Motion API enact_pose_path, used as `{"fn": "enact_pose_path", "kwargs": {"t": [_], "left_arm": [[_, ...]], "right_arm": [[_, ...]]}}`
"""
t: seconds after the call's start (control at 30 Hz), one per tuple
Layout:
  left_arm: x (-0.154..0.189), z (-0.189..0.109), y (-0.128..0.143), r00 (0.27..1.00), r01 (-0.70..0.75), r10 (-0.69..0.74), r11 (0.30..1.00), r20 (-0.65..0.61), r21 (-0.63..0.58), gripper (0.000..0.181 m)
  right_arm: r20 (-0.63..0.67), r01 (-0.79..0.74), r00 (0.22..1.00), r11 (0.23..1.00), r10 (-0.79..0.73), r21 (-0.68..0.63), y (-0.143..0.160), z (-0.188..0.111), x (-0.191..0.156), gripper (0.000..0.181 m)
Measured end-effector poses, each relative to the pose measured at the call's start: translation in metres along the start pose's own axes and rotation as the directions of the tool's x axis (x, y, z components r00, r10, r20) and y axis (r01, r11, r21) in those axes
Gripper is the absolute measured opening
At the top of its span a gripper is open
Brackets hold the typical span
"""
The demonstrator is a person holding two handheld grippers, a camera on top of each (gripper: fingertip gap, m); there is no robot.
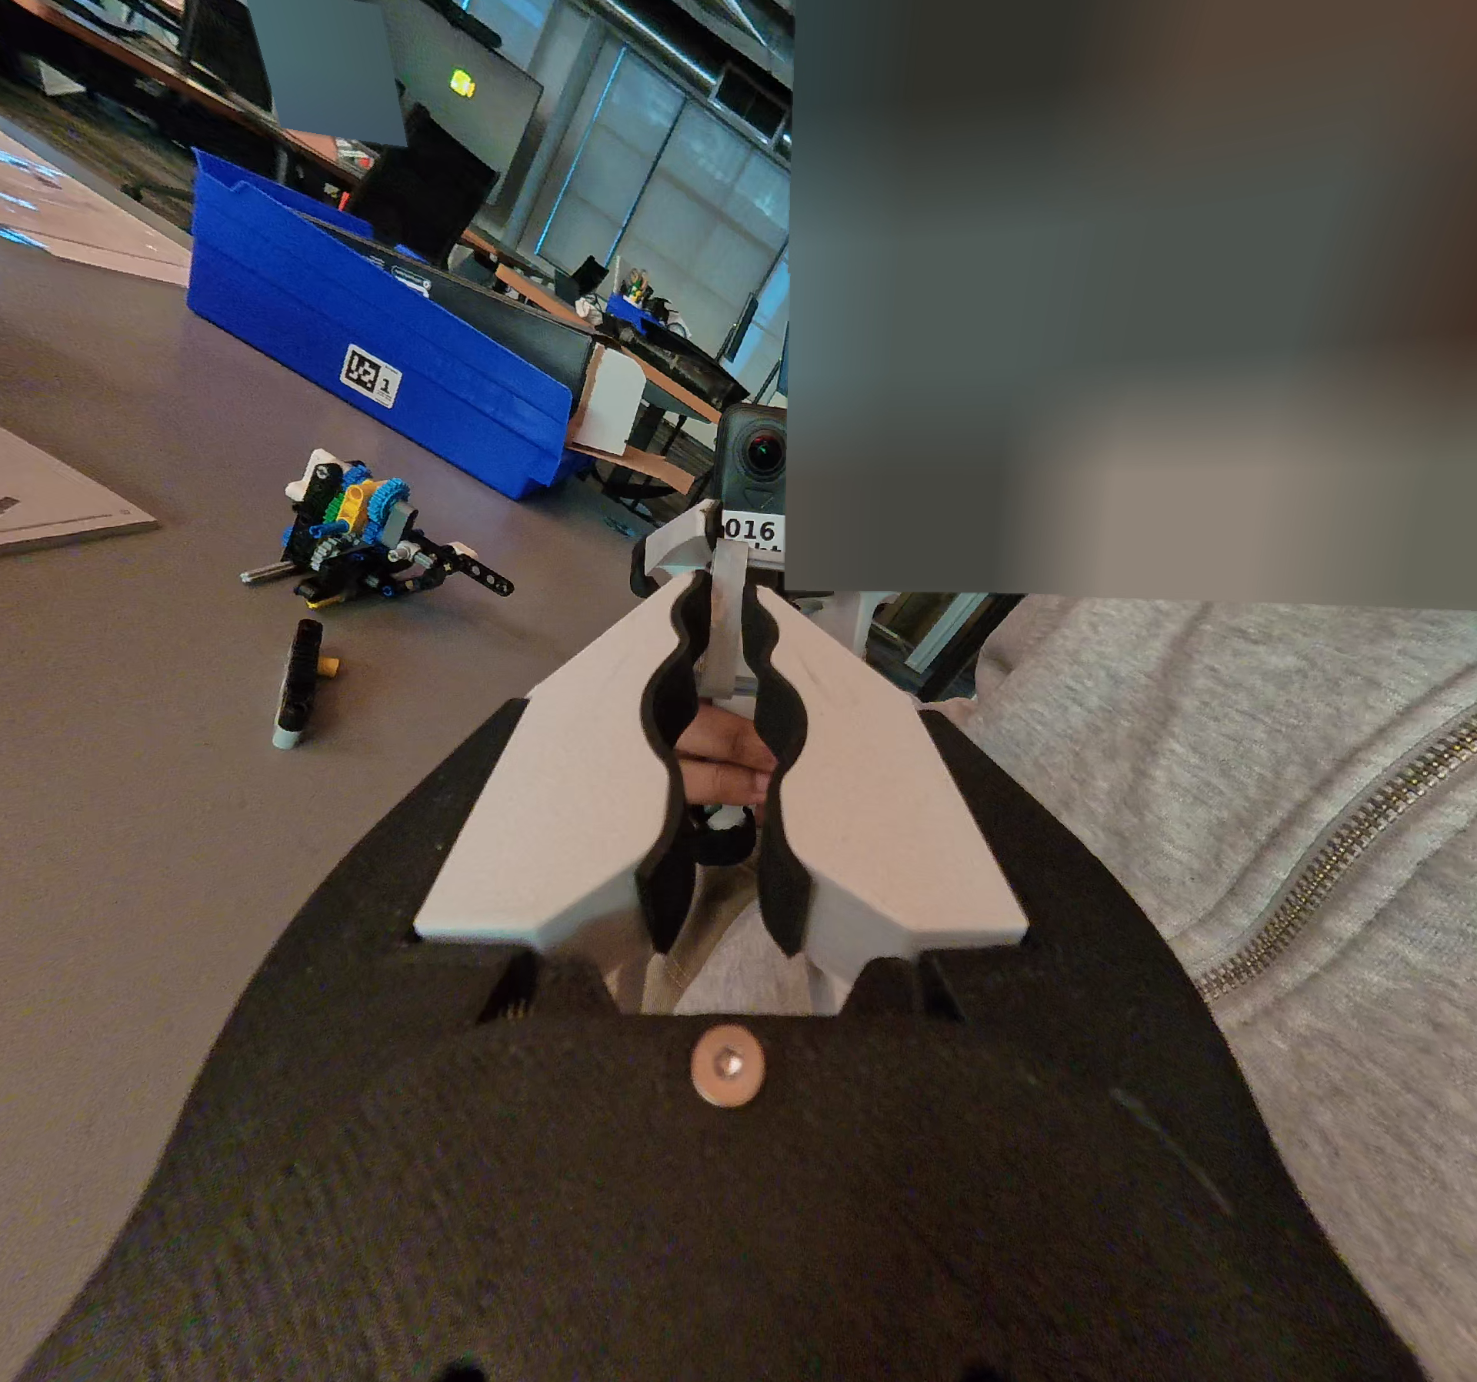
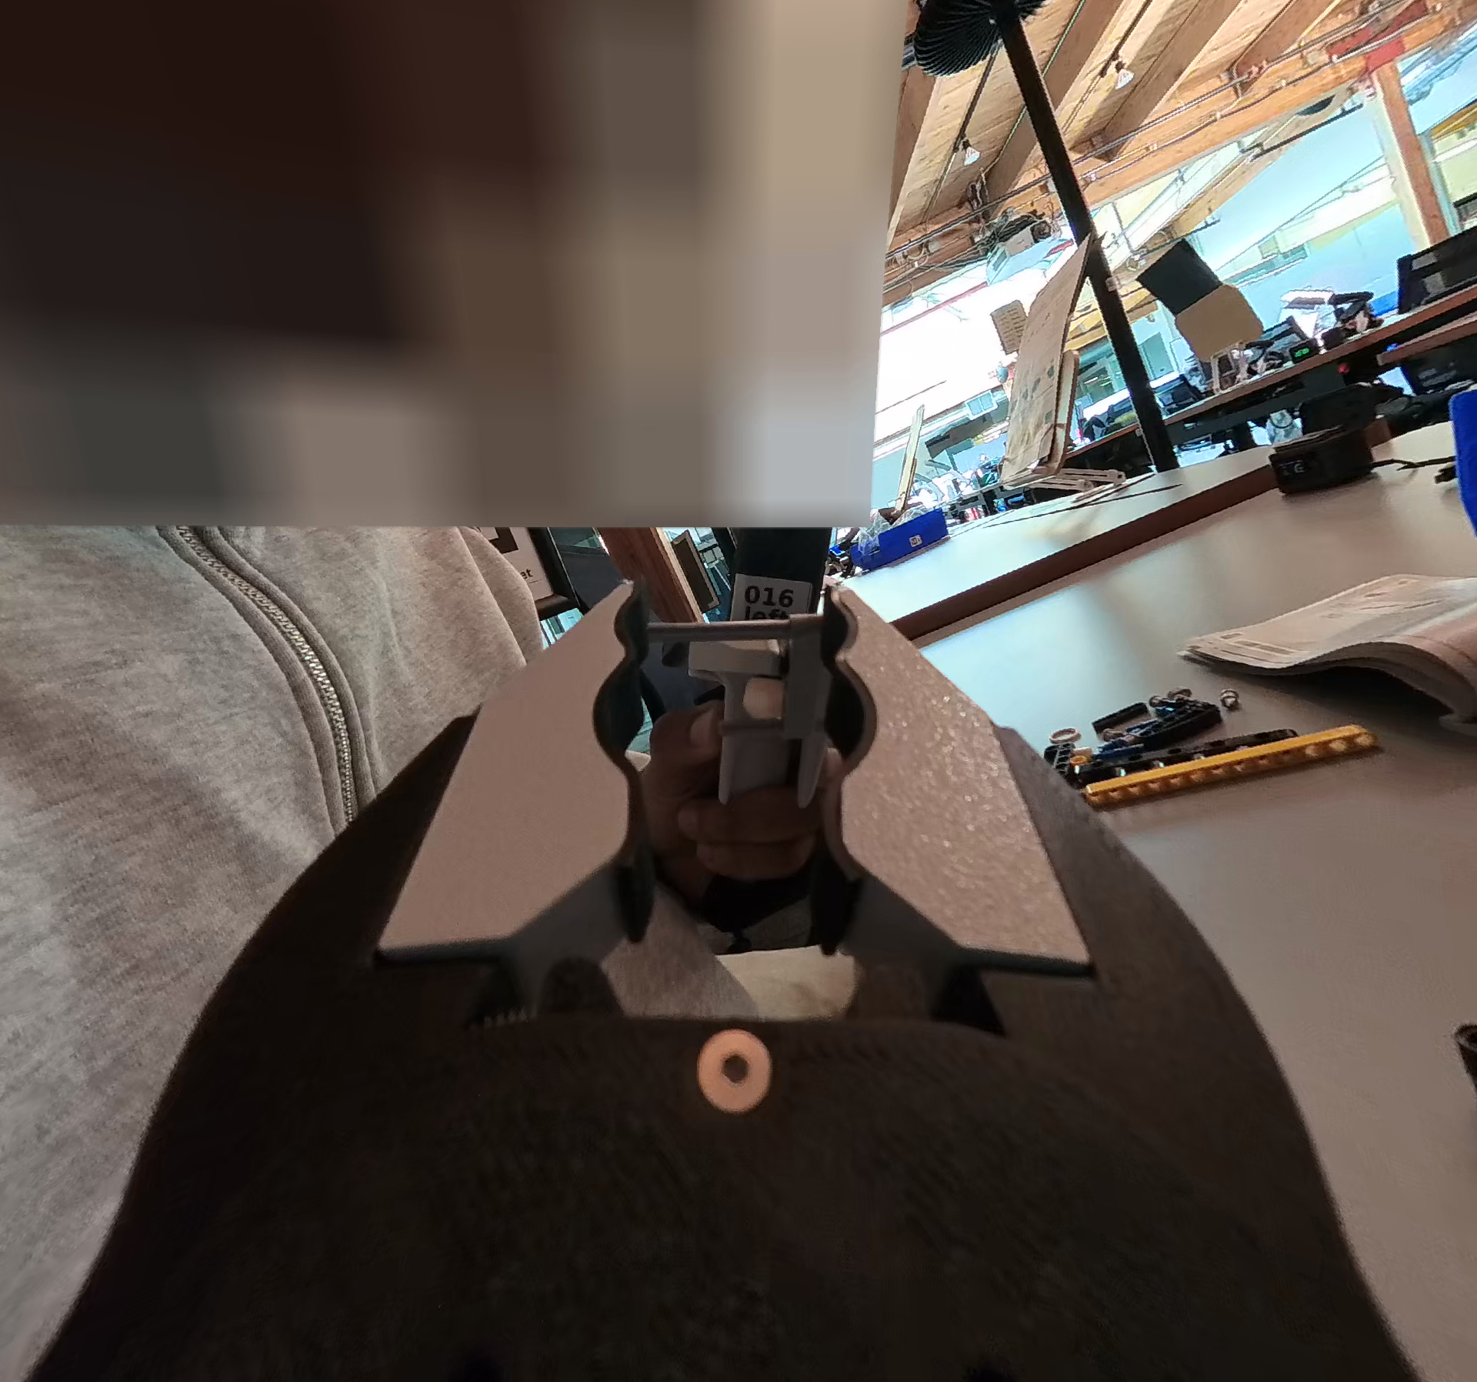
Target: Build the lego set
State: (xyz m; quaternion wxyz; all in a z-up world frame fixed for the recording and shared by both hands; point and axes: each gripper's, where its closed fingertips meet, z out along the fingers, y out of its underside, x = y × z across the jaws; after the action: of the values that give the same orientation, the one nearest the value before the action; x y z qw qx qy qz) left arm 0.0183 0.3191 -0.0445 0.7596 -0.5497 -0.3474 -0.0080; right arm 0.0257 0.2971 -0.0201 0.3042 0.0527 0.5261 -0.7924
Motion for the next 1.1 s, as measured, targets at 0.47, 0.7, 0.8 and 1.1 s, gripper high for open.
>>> {"fn": "enact_pose_path", "kwargs": {"t": [0.47,0.7,0.8,1.1], "left_arm": [[-0.014,-0.007,-0.006,0.998,-0.019,0.018,1.0,0.062,0.015,0.0],[-0.016,-0.007,-0.005,0.997,-0.038,0.037,0.999,0.068,0.004,0.0],[-0.017,-0.005,-0.003,0.998,-0.028,0.027,1.0,0.061,0.004,0.0],[-0.023,-0.003,0.003,0.998,-0.012,0.013,1.0,0.065,-0.003,0.0]], "right_arm": [[-0.077,0.015,0.997,0.998,-0.019,-0.06,0.008,0.0,0.011,0.0],[-0.036,0.041,0.998,0.992,-0.045,-0.117,0.016,0.004,0.006,0.0],[-0.046,0.107,0.992,0.983,-0.115,-0.149,0.011,0.004,0.004,0.006],[-0.524,0.371,0.713,0.885,-0.465,-0.281,-0.124,-0.079,0.118,0.033]]}}
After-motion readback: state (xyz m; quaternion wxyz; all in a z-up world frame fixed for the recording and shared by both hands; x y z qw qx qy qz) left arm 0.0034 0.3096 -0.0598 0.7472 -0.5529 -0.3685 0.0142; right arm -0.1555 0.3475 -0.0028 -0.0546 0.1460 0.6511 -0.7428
